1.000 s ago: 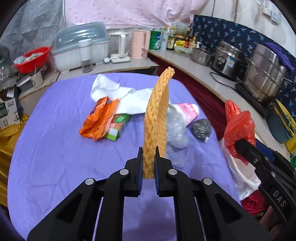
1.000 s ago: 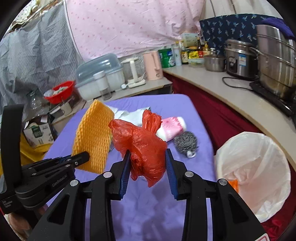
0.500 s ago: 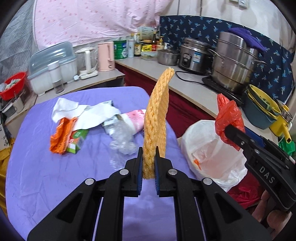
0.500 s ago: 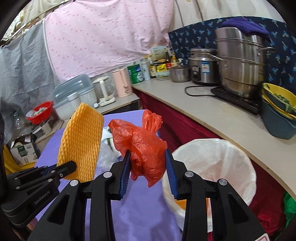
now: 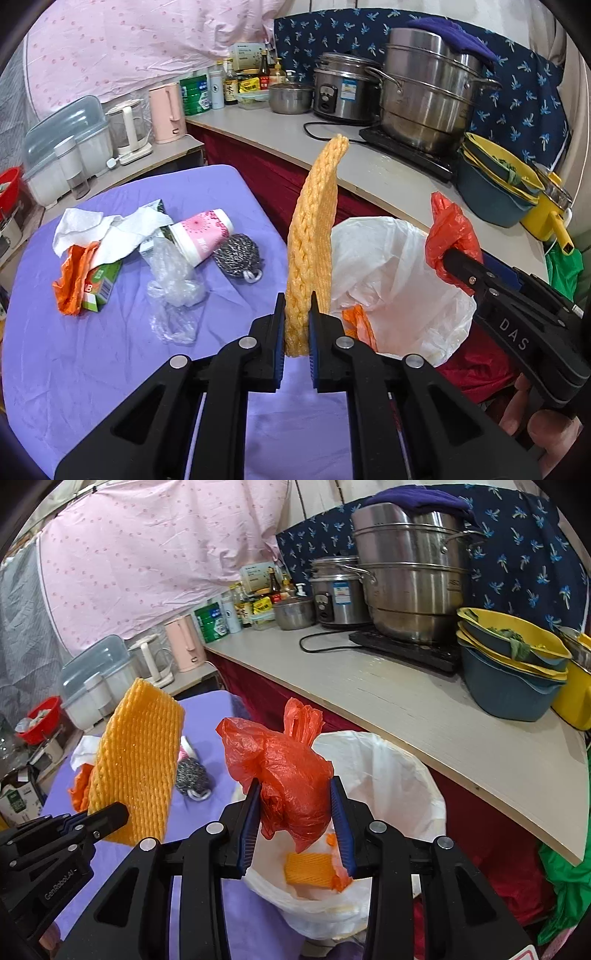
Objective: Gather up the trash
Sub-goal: 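Carry both items over the white bin and open both tools to drop them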
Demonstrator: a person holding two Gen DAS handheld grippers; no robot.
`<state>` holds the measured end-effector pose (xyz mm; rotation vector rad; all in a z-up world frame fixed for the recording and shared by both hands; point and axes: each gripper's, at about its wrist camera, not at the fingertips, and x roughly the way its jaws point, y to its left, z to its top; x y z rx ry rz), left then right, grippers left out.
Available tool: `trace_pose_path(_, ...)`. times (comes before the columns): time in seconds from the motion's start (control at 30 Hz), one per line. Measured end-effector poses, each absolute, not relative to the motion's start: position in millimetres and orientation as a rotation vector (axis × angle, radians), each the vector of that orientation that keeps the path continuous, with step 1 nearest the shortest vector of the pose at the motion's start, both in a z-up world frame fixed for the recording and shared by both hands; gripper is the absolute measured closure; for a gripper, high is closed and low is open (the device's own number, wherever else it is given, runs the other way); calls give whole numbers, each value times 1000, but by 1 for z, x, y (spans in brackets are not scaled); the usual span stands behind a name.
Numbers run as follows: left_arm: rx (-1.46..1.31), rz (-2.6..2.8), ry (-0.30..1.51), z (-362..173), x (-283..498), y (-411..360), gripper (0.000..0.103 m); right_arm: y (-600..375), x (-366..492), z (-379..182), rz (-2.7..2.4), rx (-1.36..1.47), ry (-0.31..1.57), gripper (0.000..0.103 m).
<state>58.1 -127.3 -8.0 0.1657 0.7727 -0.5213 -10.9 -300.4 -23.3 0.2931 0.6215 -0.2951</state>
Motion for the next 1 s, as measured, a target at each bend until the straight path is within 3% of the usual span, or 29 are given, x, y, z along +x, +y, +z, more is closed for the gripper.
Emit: trace_pose_path(1.0, 253, -548, 831, -40, 54, -179, 93, -329, -14, -55, -367, 325, 688, 65)
